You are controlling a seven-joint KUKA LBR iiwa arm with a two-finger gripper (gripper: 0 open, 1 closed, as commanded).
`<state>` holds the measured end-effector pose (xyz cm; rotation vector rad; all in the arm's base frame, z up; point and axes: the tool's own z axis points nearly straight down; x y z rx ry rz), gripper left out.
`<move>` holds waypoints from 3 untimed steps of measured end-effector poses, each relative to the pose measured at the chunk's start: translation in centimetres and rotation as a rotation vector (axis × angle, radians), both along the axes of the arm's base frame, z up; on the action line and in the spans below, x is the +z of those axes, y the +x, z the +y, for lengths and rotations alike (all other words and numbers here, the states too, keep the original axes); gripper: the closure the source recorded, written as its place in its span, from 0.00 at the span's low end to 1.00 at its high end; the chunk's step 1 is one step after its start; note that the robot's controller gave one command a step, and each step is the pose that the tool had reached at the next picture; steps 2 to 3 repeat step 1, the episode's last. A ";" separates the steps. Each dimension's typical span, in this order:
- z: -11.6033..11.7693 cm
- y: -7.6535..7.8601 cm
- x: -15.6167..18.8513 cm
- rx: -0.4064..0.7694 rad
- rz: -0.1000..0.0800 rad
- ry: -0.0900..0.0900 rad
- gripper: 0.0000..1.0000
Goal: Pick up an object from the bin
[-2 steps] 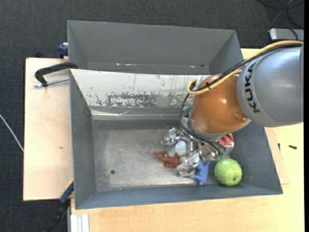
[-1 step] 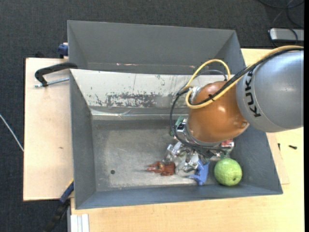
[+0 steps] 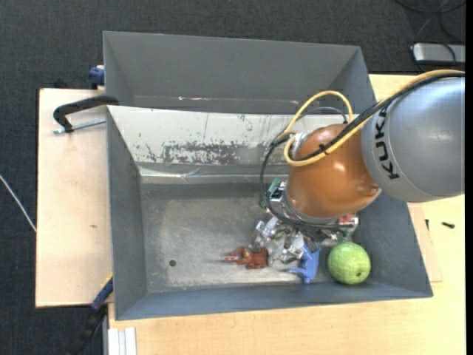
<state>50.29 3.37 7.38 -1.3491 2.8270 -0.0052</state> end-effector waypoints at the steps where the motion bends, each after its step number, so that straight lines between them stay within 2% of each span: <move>1: -0.3 0.1 15.4 -0.022 0.002 0.001 1.00; 3: -0.3 0.1 15.4 -0.022 0.002 0.001 1.00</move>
Offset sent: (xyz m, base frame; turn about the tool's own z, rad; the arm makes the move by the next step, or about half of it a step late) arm 0.0000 0.0000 0.0000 0.0000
